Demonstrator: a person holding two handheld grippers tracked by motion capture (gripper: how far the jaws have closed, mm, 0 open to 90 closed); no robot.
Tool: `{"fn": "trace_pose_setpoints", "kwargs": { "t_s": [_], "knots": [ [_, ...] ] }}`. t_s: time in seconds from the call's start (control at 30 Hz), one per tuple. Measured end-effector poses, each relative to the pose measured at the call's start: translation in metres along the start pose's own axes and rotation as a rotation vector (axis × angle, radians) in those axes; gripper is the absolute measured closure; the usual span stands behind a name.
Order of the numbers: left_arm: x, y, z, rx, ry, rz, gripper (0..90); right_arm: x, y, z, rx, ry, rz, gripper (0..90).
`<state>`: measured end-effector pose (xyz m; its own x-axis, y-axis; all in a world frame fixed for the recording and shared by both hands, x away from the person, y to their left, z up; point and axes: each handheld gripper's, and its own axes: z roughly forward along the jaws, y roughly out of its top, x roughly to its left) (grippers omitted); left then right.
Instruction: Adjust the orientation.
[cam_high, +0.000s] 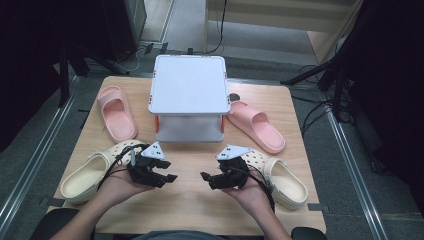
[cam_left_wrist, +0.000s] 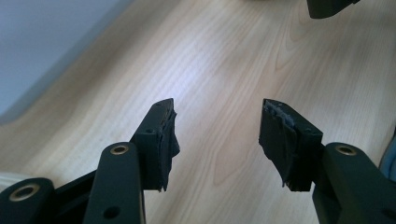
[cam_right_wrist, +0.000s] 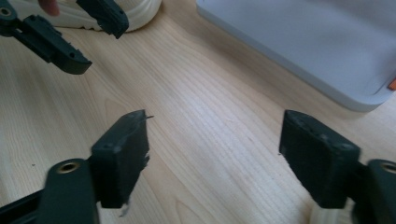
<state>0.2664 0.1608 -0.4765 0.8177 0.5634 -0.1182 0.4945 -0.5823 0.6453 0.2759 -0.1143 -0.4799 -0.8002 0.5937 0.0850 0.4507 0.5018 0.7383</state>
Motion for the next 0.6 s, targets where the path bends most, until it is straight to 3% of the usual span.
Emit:
{"fn": "trace_pose_setpoints", "kwargs": {
  "t_s": [0.23,0.4,0.6],
  "knots": [
    [0.001,-0.002,-0.004,-0.005,-0.021,0.017,51.7,0.0,0.0,-0.009,-0.043,-0.017,-0.037,34.2],
    [0.005,-0.006,-0.007,-0.022,-0.041,-0.004,55.4,0.0,0.003,-0.011,-0.056,-0.013,-0.035,37.6],
    [0.006,-0.008,-0.014,-0.029,-0.025,-0.021,53.5,0.002,0.006,-0.008,-0.047,0.006,-0.06,41.8]
  ]
}}
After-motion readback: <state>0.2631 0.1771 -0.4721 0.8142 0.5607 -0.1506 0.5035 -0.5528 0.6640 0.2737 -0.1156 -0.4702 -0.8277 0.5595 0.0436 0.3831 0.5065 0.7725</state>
